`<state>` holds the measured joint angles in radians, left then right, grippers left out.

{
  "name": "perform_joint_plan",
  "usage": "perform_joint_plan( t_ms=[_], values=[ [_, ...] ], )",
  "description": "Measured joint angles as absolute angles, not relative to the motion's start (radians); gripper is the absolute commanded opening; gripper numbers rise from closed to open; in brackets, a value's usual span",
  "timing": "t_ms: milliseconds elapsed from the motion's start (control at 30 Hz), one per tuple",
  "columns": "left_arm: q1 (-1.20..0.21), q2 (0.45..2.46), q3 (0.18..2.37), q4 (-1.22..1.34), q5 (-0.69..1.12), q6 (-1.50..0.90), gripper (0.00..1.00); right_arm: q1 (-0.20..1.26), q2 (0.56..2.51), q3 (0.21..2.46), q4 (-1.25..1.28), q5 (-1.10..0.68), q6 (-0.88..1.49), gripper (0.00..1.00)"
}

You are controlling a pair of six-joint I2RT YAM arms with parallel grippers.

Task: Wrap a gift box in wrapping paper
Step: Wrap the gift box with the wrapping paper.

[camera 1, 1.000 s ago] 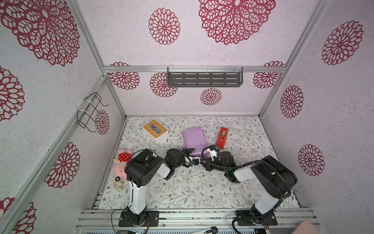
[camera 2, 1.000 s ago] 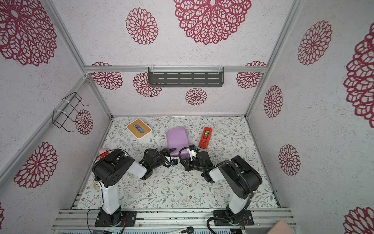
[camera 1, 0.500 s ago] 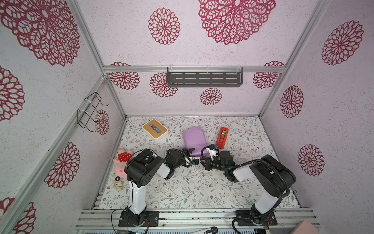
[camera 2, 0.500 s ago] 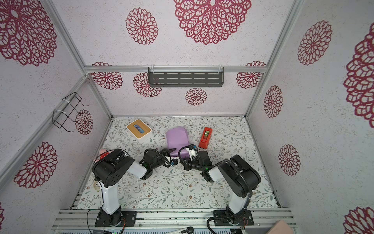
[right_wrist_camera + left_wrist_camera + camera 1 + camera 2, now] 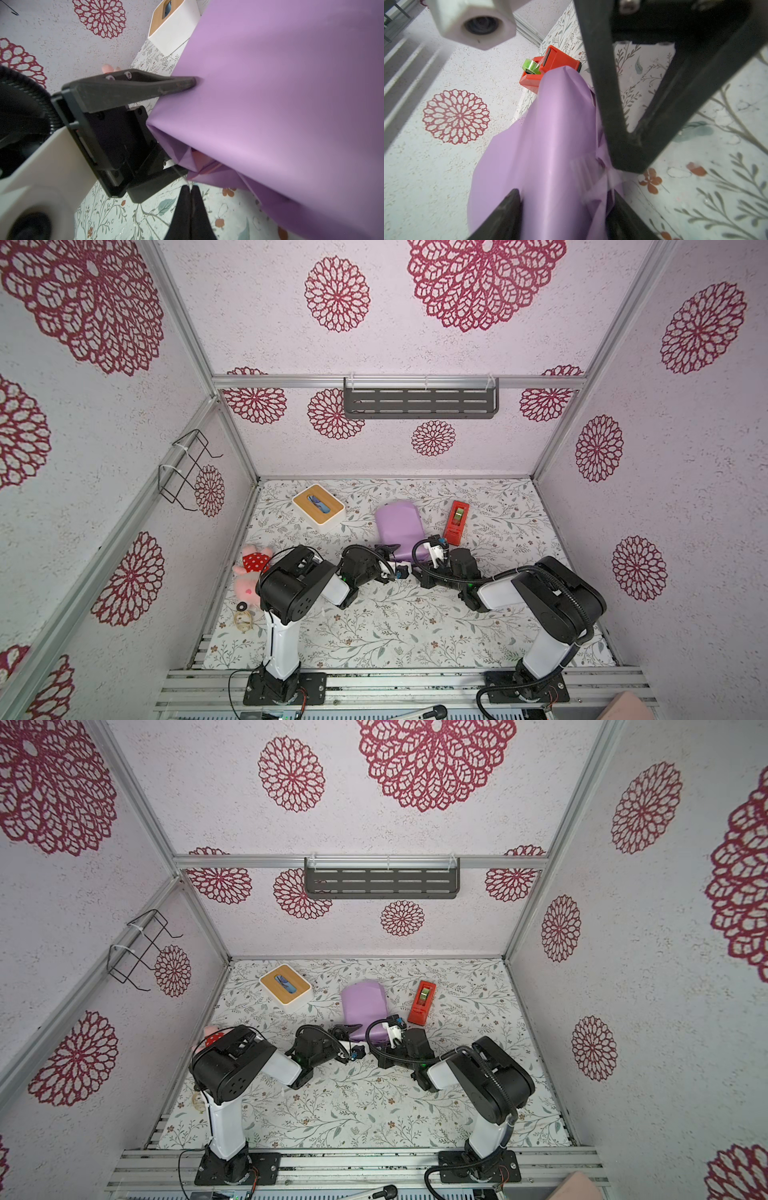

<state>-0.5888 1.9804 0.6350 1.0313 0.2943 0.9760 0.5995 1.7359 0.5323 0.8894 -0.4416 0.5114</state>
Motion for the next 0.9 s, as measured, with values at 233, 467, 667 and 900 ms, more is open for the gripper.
perform_joint_plan(
  t_ms=[233, 467, 667, 900],
  values=[
    [-0.589, 1.980, 0.635, 1.031, 0.294, 0.976, 0.67, 0.599, 1.739, 0.545, 0.877, -0.437, 0.505, 0.00],
    [-0.589, 1.980, 0.635, 1.031, 0.294, 0.976, 0.67, 0.599, 1.740, 0.550, 0.857, -0.421, 0.496, 0.00],
    [-0.589, 1.980, 0.635, 1.031, 0.294, 0.976, 0.67, 0.599, 1.741, 0.566, 0.846, -0.414, 0.490, 0.00],
    [-0.589, 1.980, 0.635, 1.031, 0.294, 0.976, 0.66, 0.599, 1.742, 0.575, 0.831, -0.402, 0.490, 0.00]
  ],
)
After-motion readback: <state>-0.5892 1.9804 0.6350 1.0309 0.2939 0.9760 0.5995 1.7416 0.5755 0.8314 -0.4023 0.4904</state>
